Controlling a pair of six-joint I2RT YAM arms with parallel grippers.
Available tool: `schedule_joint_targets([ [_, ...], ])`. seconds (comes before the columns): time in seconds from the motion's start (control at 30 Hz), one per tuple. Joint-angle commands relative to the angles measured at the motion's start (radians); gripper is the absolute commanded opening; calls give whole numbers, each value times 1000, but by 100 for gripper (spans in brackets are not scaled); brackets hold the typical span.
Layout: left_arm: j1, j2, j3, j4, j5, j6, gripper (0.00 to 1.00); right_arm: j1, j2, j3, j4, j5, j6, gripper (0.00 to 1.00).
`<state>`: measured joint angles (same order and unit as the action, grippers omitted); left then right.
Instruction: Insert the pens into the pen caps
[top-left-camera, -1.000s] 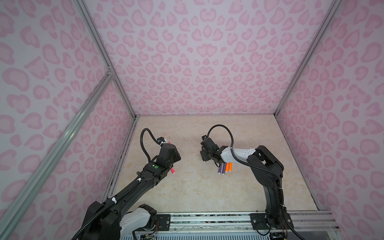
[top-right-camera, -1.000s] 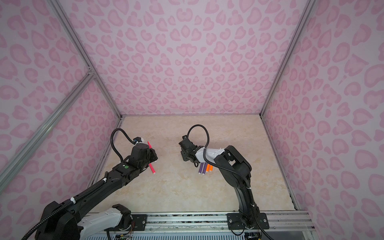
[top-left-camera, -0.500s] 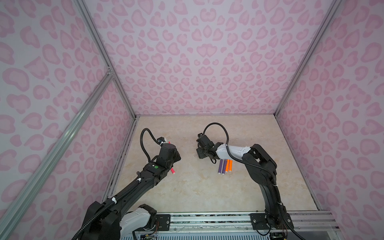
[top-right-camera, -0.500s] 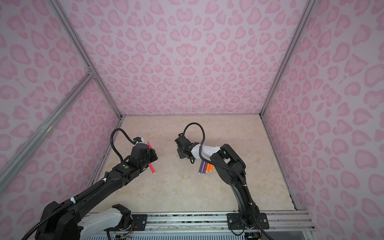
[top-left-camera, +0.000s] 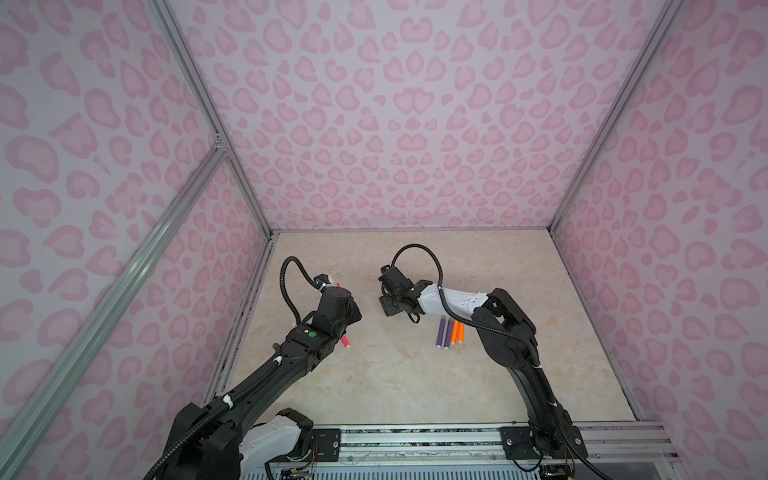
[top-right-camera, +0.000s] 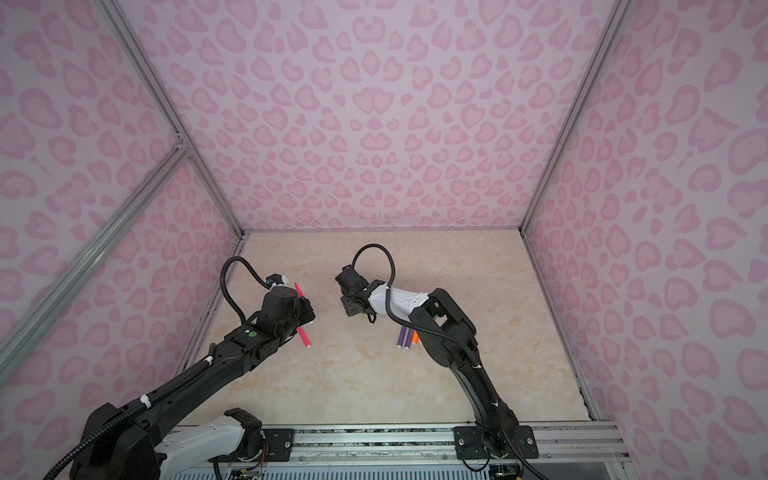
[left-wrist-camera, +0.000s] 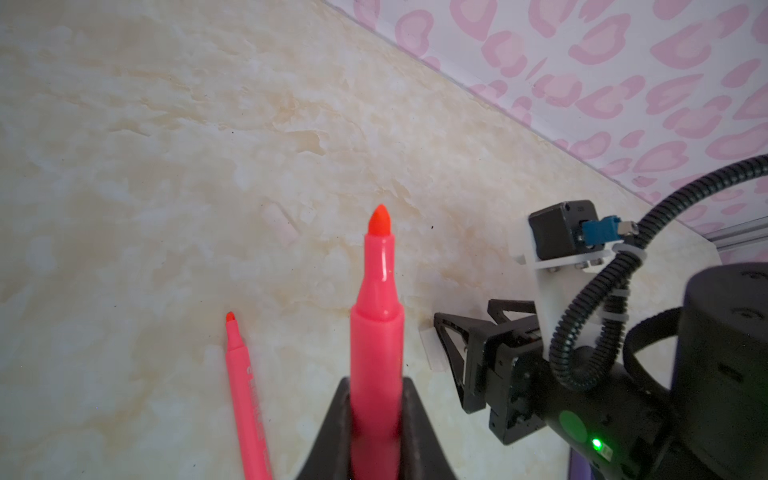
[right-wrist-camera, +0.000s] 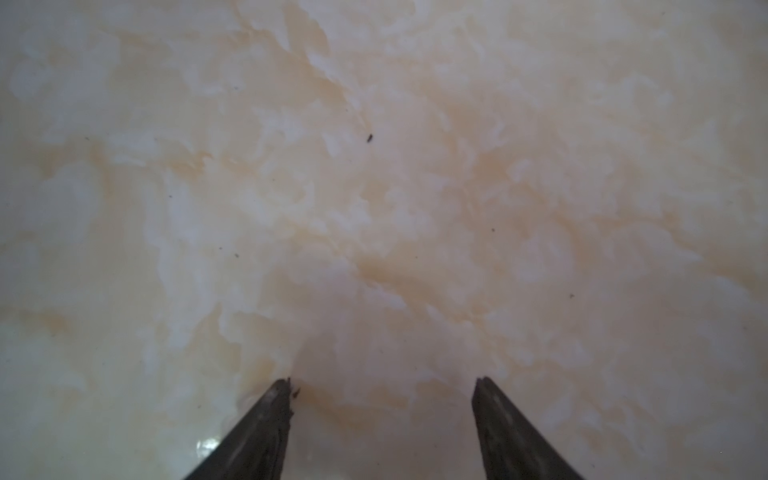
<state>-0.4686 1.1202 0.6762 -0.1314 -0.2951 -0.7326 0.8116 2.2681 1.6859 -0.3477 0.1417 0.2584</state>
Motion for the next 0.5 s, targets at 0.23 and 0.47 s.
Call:
schedule_joint_targets([
  [0.23,2,-22,-4,12,-8,-11,3,34,-49,34,-67,42,7,70],
  [0.47,2,-26,-5,13,-7,-13,3,68,-64,24,-98,-1,-10,59],
])
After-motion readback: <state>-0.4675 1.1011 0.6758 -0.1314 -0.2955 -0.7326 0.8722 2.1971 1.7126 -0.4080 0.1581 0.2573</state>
